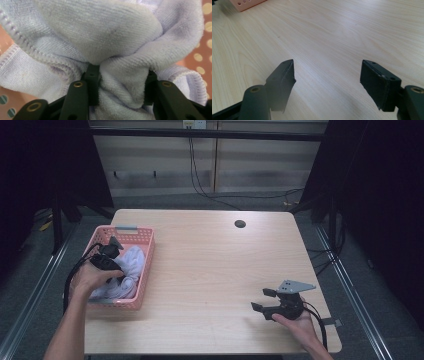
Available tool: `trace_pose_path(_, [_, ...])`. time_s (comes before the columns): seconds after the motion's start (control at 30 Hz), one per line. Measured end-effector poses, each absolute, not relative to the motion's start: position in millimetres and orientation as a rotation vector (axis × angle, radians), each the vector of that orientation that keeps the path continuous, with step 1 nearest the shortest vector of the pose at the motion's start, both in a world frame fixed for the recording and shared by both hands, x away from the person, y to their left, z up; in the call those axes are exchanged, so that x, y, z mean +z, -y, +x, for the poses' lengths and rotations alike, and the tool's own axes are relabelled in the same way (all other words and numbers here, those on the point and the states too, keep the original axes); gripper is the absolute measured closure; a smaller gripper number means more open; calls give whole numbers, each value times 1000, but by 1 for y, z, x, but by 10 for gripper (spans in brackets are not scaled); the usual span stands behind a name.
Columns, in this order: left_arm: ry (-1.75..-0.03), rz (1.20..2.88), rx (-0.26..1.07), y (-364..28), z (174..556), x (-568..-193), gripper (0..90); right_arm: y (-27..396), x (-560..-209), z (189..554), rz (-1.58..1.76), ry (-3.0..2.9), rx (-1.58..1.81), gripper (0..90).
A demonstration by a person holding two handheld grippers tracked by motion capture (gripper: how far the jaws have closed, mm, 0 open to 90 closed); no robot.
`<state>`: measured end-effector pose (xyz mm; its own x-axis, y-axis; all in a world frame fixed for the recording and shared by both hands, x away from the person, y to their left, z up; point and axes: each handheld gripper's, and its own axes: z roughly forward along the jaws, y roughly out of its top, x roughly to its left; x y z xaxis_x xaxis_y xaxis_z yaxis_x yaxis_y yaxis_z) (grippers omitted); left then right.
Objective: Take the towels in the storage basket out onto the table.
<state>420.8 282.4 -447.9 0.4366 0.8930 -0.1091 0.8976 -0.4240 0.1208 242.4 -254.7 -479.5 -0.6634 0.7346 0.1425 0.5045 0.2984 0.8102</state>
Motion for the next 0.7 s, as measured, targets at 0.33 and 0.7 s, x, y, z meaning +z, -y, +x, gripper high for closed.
trace_pose_path(0.33, [-1520,2490,-16,-289,414,-436,655,256,-479,244,1151,-2303,1294,273])
trace_pose_path(0.7, [-1481,2445,31,-292,410,-414,651,256,-479,243,1152,-2302,1292,273])
